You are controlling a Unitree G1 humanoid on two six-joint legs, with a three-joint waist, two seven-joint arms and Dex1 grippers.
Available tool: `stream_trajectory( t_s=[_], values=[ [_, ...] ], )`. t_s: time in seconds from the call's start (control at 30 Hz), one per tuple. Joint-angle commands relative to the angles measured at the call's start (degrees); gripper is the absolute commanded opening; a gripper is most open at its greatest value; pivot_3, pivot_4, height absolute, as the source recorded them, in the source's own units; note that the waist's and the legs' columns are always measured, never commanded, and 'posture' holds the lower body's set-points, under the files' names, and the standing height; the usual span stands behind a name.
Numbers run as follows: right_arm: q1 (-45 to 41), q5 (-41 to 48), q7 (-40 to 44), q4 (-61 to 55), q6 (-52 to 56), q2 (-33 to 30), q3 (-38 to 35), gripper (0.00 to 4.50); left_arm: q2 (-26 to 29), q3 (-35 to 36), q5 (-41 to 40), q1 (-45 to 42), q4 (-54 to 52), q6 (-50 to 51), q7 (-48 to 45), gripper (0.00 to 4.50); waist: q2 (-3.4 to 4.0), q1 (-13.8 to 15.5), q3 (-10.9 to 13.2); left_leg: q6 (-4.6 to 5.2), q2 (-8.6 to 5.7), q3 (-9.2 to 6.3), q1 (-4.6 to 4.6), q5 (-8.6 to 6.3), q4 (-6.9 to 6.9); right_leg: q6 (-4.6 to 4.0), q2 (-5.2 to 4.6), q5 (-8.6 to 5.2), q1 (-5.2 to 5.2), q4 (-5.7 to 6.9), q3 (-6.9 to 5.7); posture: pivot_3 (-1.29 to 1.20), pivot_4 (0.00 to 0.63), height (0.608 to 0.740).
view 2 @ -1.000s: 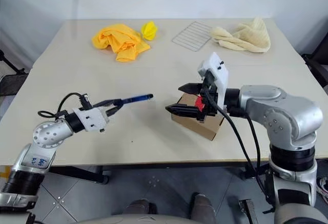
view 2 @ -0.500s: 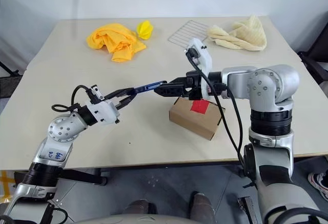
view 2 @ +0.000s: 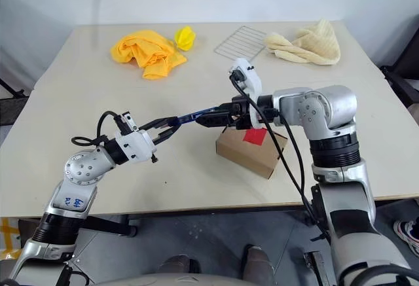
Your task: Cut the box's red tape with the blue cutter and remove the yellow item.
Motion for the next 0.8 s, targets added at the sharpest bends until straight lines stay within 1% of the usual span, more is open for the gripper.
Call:
stream_trajectory(
  t_s=[0.03, 0.13, 0.47, 0.5, 0.67, 0.73, 0.8],
  values=[
    [-1.82, -0.48, 1.72, -0.09, -1.84, -0.79, -0.15, 4.48, 0.13, 0.61, -1.05, 0.50, -2.54, -0.05, -0.24, 0.44, 0.00, 0.00, 0.00, 0.00, 0.00, 0.00, 0.00, 0.00, 0.00, 0.00, 0.00, 0.00, 0.00, 0.00, 0.00, 0.00, 0.150, 0.740],
    [-2.36, -0.90, 2.84, 0.90, -2.27, -0.79, -0.04, 3.90, 0.08, 0.58, -0.97, 0.53, -2.60, 0.01, -0.41, 0.44, 0.00, 0.01, 0.00, 0.00, 0.00, 0.00, 0.00, 0.00, 0.00, 0.00, 0.00, 0.00, 0.00, 0.00, 0.00, 0.00, 0.150, 0.740],
    [-2.53, -1.35, 5.88, 0.56, -0.58, -1.15, 1.44, 0.31, -0.39, 0.53, -0.21, 0.05, -2.20, 0.71, 0.23, 0.44, 0.00, 0.00, 0.00, 0.00, 0.00, 0.00, 0.00, 0.00, 0.00, 0.00, 0.00, 0.00, 0.00, 0.00, 0.00, 0.00, 0.150, 0.740],
    [-2.38, -1.37, 5.97, 0.29, -0.52, -1.22, 1.64, 0.14, -0.47, 0.55, -0.17, 0.02, -2.19, 0.94, 0.30, 0.44, 0.00, 0.01, 0.00, 0.00, 0.00, 0.00, 0.00, 0.00, 0.00, 0.00, 0.00, 0.00, 0.00, 0.00, -0.01, 0.00, 0.150, 0.740],
    [-2.05, -1.08, 5.66, -0.71, -0.14, -1.10, 1.51, 0.14, -1.39, 0.72, -0.08, -0.61, -1.67, 2.81, 0.90, 0.44, 0.00, 0.03, 0.00, 0.00, 0.00, 0.00, 0.00, 0.00, 0.01, 0.00, 0.00, 0.00, 0.00, 0.00, -0.01, 0.00, 0.150, 0.740],
    [-2.22, -0.87, 5.06, -0.81, 0.07, -0.91, 0.82, 0.14, -2.03, 0.89, -0.41, -0.94, -1.57, 4.50, 1.05, 1.13, 0.00, 0.01, 0.00, 0.00, 0.00, 0.00, 0.00, 0.00, 0.01, 0.00, 0.00, 0.00, 0.00, 0.00, -0.01, 0.00, 0.150, 0.740],
    [-2.39, -0.77, 4.39, -0.90, 0.15, -0.85, 0.20, 0.14, -2.86, 1.09, -2.72, -1.16, -1.82, 7.81, 0.10, 1.63, 0.00, 0.05, 0.00, 0.00, 0.00, 0.00, 0.00, 0.00, 0.01, 0.00, 0.00, 0.00, 0.00, 0.01, -0.01, 0.00, 0.150, 0.740]
  ],
)
